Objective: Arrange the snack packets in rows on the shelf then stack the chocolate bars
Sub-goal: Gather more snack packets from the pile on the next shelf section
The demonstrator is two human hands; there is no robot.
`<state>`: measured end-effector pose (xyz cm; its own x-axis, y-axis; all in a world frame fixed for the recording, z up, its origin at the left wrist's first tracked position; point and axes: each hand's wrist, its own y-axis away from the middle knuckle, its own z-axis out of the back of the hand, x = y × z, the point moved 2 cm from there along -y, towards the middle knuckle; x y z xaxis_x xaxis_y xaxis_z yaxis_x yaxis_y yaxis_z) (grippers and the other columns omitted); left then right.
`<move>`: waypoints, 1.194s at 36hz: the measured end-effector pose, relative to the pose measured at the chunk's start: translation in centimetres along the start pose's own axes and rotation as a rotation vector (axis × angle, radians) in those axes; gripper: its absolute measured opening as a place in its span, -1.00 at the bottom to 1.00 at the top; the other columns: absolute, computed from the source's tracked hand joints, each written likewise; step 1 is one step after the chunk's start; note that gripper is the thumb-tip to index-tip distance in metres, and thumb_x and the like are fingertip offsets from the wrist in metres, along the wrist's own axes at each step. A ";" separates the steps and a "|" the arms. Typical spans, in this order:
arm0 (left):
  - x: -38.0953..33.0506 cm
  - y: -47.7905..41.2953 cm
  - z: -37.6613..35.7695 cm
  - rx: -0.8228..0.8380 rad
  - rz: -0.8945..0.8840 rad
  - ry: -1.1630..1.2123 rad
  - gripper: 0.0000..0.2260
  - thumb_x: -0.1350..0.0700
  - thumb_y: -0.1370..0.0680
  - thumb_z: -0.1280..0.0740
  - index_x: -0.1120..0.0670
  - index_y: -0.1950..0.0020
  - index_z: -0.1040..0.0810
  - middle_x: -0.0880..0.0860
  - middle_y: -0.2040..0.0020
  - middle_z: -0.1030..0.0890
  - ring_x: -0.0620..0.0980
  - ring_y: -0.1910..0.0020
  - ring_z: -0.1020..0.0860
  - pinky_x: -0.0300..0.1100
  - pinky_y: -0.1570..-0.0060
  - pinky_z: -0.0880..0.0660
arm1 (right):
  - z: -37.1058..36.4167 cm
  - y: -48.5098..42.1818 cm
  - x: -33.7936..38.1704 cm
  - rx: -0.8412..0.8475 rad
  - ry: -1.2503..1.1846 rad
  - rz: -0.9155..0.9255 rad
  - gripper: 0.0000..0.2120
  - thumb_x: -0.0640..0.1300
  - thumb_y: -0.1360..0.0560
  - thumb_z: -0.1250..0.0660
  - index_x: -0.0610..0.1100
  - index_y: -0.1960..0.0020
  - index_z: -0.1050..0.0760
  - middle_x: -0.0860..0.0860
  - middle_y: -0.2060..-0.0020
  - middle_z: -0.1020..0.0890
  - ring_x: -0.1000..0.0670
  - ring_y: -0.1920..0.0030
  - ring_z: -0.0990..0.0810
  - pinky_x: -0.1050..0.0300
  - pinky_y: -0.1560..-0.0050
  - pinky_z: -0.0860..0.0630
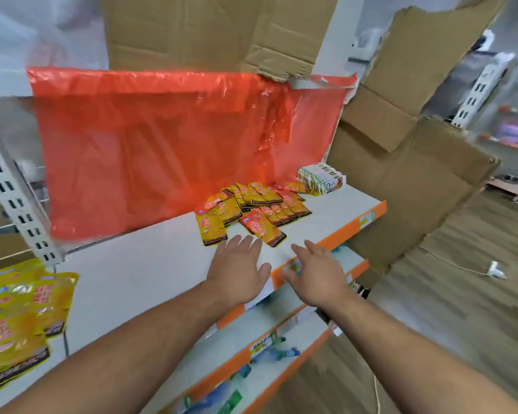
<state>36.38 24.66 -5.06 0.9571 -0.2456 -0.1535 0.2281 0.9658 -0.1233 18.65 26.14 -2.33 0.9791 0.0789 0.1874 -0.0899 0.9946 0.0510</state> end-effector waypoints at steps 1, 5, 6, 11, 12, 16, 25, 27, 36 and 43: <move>-0.1 -1.2 -0.1 0.001 -0.011 0.003 -0.42 -0.21 -0.61 -0.06 0.00 -0.58 -0.18 0.03 -0.56 -0.25 0.10 -0.54 -0.16 0.08 -0.50 -0.09 | 0.3 -0.9 -0.4 -0.002 0.000 -0.013 -0.37 0.21 -0.59 -0.21 0.06 -0.59 -0.15 -0.03 -0.59 -0.15 -0.12 -0.54 -0.14 -0.06 -0.47 -0.22; 0.0 -5.8 -0.4 -0.005 -0.067 -0.017 -0.42 -0.23 -0.60 -0.04 0.00 -0.57 -0.20 0.05 -0.55 -0.26 0.11 -0.54 -0.16 0.11 -0.48 -0.12 | 1.0 -4.4 -1.6 -0.010 -0.015 -0.051 -0.35 0.23 -0.58 -0.21 0.05 -0.59 -0.15 -0.03 -0.59 -0.14 -0.12 -0.55 -0.11 -0.10 -0.47 -0.24; 0.0 -6.7 -0.4 -0.011 -0.075 -0.017 -0.42 -0.23 -0.60 -0.04 0.00 -0.56 -0.21 0.05 -0.55 -0.26 0.10 -0.54 -0.15 0.10 -0.49 -0.11 | 1.0 -5.2 -2.0 -0.017 -0.020 -0.058 -0.35 0.23 -0.58 -0.21 0.05 -0.59 -0.15 -0.04 -0.59 -0.15 -0.13 -0.56 -0.12 -0.10 -0.48 -0.24; -0.1 -10.1 -1.0 -0.004 -0.072 0.006 -0.43 -0.22 -0.61 -0.06 0.01 -0.56 -0.21 0.05 -0.53 -0.29 0.11 -0.53 -0.18 0.10 -0.50 -0.08 | 0.7 -8.2 -3.2 0.008 -0.023 -0.044 -0.35 0.22 -0.58 -0.20 0.01 -0.58 -0.17 -0.08 -0.57 -0.19 -0.14 -0.55 -0.14 -0.08 -0.50 -0.21; -0.1 -10.8 -1.1 0.001 -0.070 0.002 -0.43 -0.22 -0.60 -0.05 0.01 -0.56 -0.22 0.05 -0.52 -0.30 0.11 -0.52 -0.20 0.11 -0.49 -0.11 | 0.8 -8.8 -3.3 0.008 -0.029 -0.042 -0.36 0.21 -0.58 -0.21 0.01 -0.58 -0.18 -0.06 -0.57 -0.19 -0.13 -0.55 -0.14 -0.07 -0.49 -0.23; 0.0 -13.5 -1.6 0.000 -0.047 -0.029 -0.38 -0.24 -0.52 0.01 0.02 -0.51 -0.28 0.05 -0.46 -0.39 0.11 -0.45 -0.29 0.09 -0.43 -0.21 | 1.4 -12.0 -3.9 -0.034 -0.034 0.000 -0.39 0.18 -0.57 -0.24 -0.01 -0.56 -0.24 -0.06 -0.53 -0.28 -0.13 -0.51 -0.22 -0.04 -0.45 -0.28; 0.4 -18.5 -2.0 -0.071 0.159 -0.002 -0.64 -0.10 -0.59 -0.13 0.05 -0.27 -0.49 0.05 -0.23 -0.56 0.11 -0.26 -0.44 0.00 -0.26 -0.37 | 0.9 -20.8 -4.7 -0.026 -0.079 0.161 -0.48 0.18 -0.54 -0.28 -0.04 -0.43 -0.42 -0.05 -0.32 -0.51 -0.17 -0.33 -0.41 -0.08 -0.29 -0.43; 0.7 -19.6 -1.8 -0.077 0.229 -0.013 -0.69 -0.08 -0.59 -0.15 0.04 -0.22 -0.49 0.05 -0.19 -0.57 0.12 -0.21 -0.45 0.00 -0.19 -0.41 | 1.1 -22.9 -4.6 -0.020 -0.113 0.213 -0.55 0.17 -0.53 -0.30 -0.04 -0.33 -0.50 -0.05 -0.22 -0.57 -0.16 -0.26 -0.47 -0.07 -0.22 -0.48; 2.1 -23.6 -3.6 -0.037 0.494 0.064 -0.65 -0.07 -0.64 -0.07 0.01 -0.29 -0.52 0.09 -0.21 -0.54 0.16 -0.24 -0.43 0.04 -0.26 -0.39 | 1.5 -29.7 -3.7 0.084 -0.223 0.317 -0.53 0.15 -0.53 -0.31 -0.07 -0.34 -0.52 -0.07 -0.20 -0.63 -0.13 -0.23 -0.57 0.04 -0.12 -0.50; 1.2 -24.6 -3.1 -0.054 0.643 0.018 -0.72 -0.09 -0.61 -0.20 0.00 -0.22 -0.55 0.15 -0.14 -0.52 0.20 -0.19 -0.42 -0.02 -0.13 -0.42 | 0.4 -32.5 -3.2 0.152 -0.210 0.340 -0.51 0.24 -0.53 -0.27 -0.14 -0.22 -0.47 -0.12 -0.13 -0.62 -0.20 -0.18 -0.58 -0.03 -0.04 -0.53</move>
<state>31.33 0.31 -5.27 0.8963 0.3791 -0.2300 -0.4000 0.9151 -0.0503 18.39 -6.48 -4.21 0.8318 0.3699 0.4138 -0.4429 0.8918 0.0930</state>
